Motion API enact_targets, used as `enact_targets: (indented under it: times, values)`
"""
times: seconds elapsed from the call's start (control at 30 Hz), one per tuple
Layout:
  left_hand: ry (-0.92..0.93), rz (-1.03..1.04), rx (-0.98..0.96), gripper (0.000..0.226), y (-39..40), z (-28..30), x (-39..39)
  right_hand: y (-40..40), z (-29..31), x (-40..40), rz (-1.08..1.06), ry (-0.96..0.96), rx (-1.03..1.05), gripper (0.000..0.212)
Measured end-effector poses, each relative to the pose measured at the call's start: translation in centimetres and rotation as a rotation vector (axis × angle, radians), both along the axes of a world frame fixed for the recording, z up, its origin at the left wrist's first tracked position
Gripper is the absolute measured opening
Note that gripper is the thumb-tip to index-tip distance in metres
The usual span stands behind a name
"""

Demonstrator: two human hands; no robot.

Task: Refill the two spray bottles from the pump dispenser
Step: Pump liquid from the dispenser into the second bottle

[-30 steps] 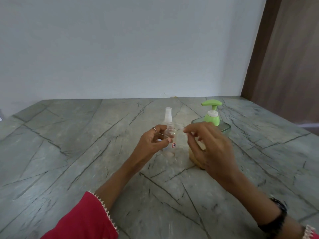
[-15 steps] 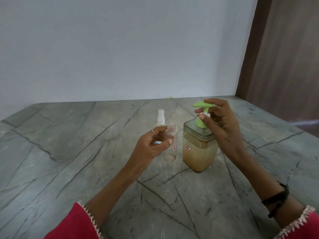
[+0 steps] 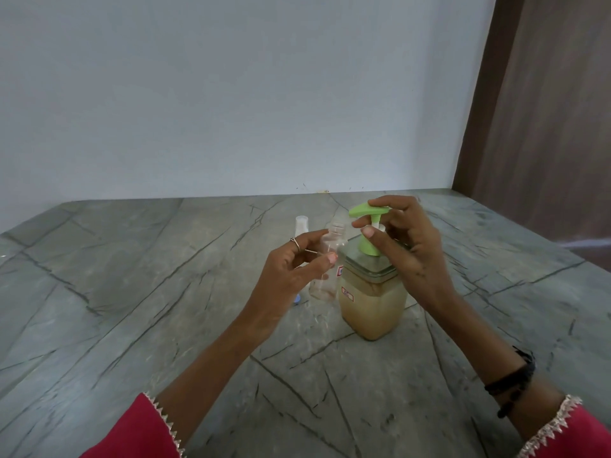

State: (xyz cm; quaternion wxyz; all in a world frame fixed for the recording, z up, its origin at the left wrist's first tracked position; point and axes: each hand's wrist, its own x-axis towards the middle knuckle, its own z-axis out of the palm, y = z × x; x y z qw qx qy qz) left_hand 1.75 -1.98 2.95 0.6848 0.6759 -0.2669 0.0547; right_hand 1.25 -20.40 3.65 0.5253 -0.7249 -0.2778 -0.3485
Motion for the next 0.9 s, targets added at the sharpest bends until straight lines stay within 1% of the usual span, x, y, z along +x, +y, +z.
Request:
enact_targets:
  times: [0.1, 0.3, 0.5, 0.63, 0.9]
  values:
    - [-0.023, 0.018, 0.001, 0.025, 0.0, 0.6, 0.0, 0.5, 0.1, 0.2, -0.012, -0.013, -0.041, 0.022]
    - [-0.074, 0.027, 0.054, 0.026, 0.1, 1.2, 0.3, 0.7, -0.3, 0.6, 0.036, -0.035, 0.033, 0.022]
    - [-0.108, 0.055, 0.06, 0.036, -0.1, 1.4, 0.8, 0.6, -0.2, 0.6, 0.152, 0.054, 0.104, 0.022]
    - [-0.122, 0.06, 0.056, 0.031, -0.3, 1.4, 0.8, 0.4, -0.1, 0.6, 0.199, 0.085, 0.085, 0.023]
    - [-0.119, 0.051, 0.047, 0.037, -0.2, 1.2, 0.8, 0.2, -0.1, 0.6, 0.246, 0.093, 0.073, 0.023]
